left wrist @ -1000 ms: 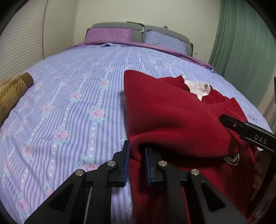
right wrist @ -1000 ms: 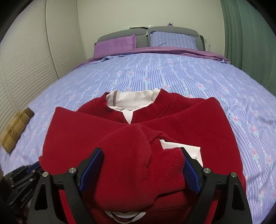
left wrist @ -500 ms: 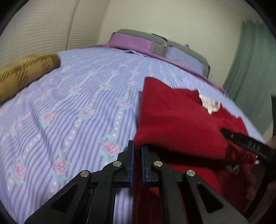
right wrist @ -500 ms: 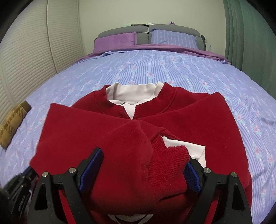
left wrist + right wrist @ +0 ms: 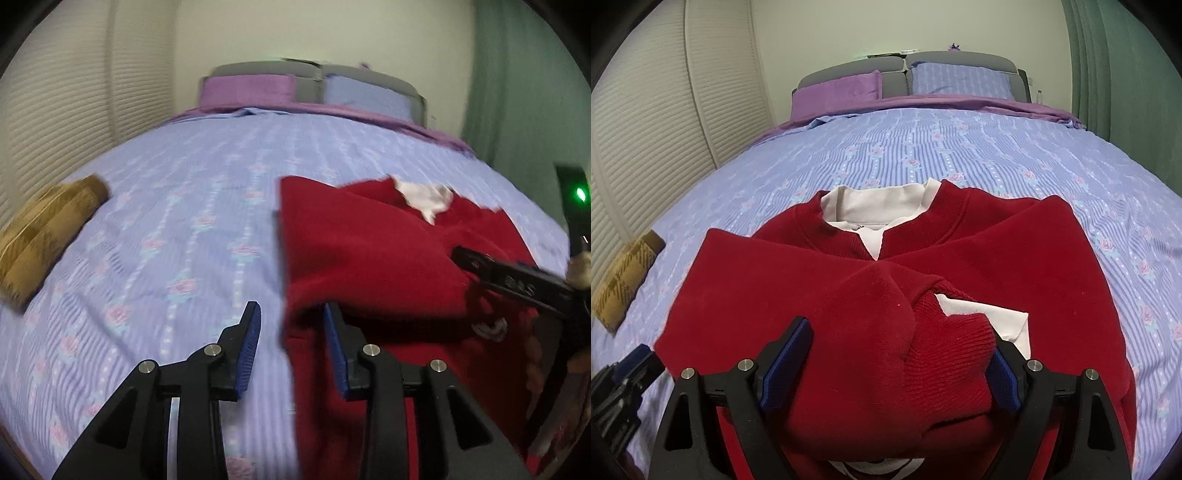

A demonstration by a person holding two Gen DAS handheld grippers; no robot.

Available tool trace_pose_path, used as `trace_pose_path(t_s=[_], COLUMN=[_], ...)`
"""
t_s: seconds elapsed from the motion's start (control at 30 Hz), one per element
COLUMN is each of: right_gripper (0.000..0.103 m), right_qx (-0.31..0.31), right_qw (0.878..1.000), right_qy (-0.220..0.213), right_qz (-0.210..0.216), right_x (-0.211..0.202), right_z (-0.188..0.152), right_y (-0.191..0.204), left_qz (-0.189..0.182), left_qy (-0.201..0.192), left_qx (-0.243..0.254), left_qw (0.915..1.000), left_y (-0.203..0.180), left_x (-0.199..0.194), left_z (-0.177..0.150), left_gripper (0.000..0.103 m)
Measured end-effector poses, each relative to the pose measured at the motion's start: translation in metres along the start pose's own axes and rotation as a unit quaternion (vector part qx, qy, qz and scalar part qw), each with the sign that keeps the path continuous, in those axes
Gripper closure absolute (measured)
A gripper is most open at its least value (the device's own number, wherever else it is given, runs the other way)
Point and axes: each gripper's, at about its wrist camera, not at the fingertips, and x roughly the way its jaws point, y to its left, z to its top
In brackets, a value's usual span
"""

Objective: Fold small clothes

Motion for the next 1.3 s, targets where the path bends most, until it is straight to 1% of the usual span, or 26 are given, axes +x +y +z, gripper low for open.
trace_pose_path(t_s=[0.03,0.07,0.13,0.27,0.3,0.33,0.37,0.4,0.47,0.5,0.53,0.6,0.63,0.7,0.73,0.8,0.9,0.93,1.0,1.03,1.07,1.1,1.13,1.17,1.2,1.3], right_gripper=[0.015,0.015,0.015,0.015,0.015,0.015,0.015,0.015,0.015,0.015,0.015,0.015,0.015,0.015,0.015,0.015,0.014,0.014,0.014,0.014,0.014,0.014,0.014,0.014,0.014,0.014], right_qx=[0.000,0.000,-0.001,-0.004,-0.008,-0.012,-0.014,-0.014,-0.008,-0.003,-0.001,-0.002,-0.005,-0.015,-0.022,-0.030,-0.022,-0.023,-0.032,-0.034,-0.033,-0.030,-0.023,-0.017,-0.010,0.001], right_qw=[1.000,1.000,1.000,1.000,1.000,1.000,1.000,1.000,1.000,1.000,1.000,1.000,1.000,1.000,1.000,0.999,1.000,1.000,0.999,0.999,0.999,0.999,1.000,1.000,1.000,0.999], right_qy=[-0.001,-0.001,0.001,0.002,0.002,0.002,0.002,0.002,0.002,0.002,0.002,0.003,0.003,0.001,0.002,0.003,0.001,0.002,0.003,0.000,-0.005,-0.009,-0.016,-0.021,-0.026,-0.036], right_qz=[-0.001,-0.001,0.002,0.005,0.004,0.001,0.000,0.000,0.002,0.005,0.007,0.019,0.024,0.026,0.020,0.012,0.017,0.017,0.013,0.012,0.011,0.009,0.008,0.009,0.012,0.016], right_x=[0.000,-0.001,-0.001,0.000,0.000,0.000,0.000,0.000,0.000,0.000,-0.001,-0.001,-0.002,-0.001,0.001,0.007,0.008,0.009,0.006,0.002,-0.003,-0.007,-0.014,-0.019,-0.026,-0.047], right_z=[0.000,0.000,0.001,0.000,0.000,0.000,0.000,0.000,0.001,0.001,0.002,0.003,0.003,0.003,0.002,-0.002,-0.005,-0.004,-0.003,-0.002,-0.001,0.000,0.001,0.002,0.004,0.004], right_y=[0.001,0.001,0.001,0.000,0.001,0.002,0.002,0.002,0.002,0.001,0.001,0.003,0.005,0.011,0.014,0.016,0.012,0.012,0.013,0.012,0.009,0.007,0.003,0.000,-0.005,-0.021], left_qz=[0.000,0.005,0.033,0.063,0.071,0.072,0.064,0.039,0.028,0.023,0.024,0.037,0.038,0.027,0.028,0.046,0.043,0.034,0.030,0.033,0.045,0.056,0.060,0.059,0.059,0.057], left_qy=[0.000,-0.001,-0.005,-0.026,-0.029,-0.024,-0.022,-0.021,-0.030,-0.034,-0.042,-0.050,-0.051,-0.047,-0.044,-0.040,-0.032,-0.024,-0.014,-0.007,-0.003,-0.006,-0.012,-0.021,-0.034,-0.053], left_qx=[0.008,0.017,0.044,0.088,0.111,0.127,0.136,0.130,0.094,0.073,0.057,0.044,0.036,0.008,0.005,0.020,0.008,-0.003,-0.002,0.010,0.021,0.027,0.029,0.033,0.039,0.046], left_qw=[1.0000,0.9998,0.9985,0.9938,0.9908,0.9890,0.9884,0.9906,0.9947,0.9964,0.9972,0.9971,0.9973,0.9985,0.9986,0.9979,0.9985,0.9991,0.9995,0.9994,0.9987,0.9980,0.9977,0.9975,0.9969,0.9958], left_y=[-0.004,-0.008,-0.017,-0.029,-0.034,-0.037,-0.038,-0.036,-0.027,-0.021,-0.016,-0.008,-0.005,0.004,0.004,-0.001,0.002,0.006,0.007,0.005,0.002,0.001,-0.001,-0.003,-0.007,-0.018], left_x=[0.001,0.003,0.011,0.021,0.025,0.029,0.031,0.032,0.028,0.025,0.020,0.010,0.007,0.007,0.010,0.018,0.025,0.026,0.023,0.018,0.011,0.004,-0.003,-0.011,-0.024,-0.050], left_z=[0.000,0.000,0.000,-0.001,0.000,0.000,0.001,0.002,0.004,0.003,0.002,-0.002,-0.005,-0.011,-0.014,-0.020,-0.023,-0.023,-0.019,-0.017,-0.014,-0.012,-0.010,-0.009,-0.006,0.001], left_gripper=[0.065,0.061,0.054,0.052,0.052,0.057,0.077,0.079,0.085,0.085,0.087,0.087,0.087,0.087,0.087,0.087,0.086,0.085,0.082,0.078,0.068,0.062,0.052,0.049,0.048,0.044])
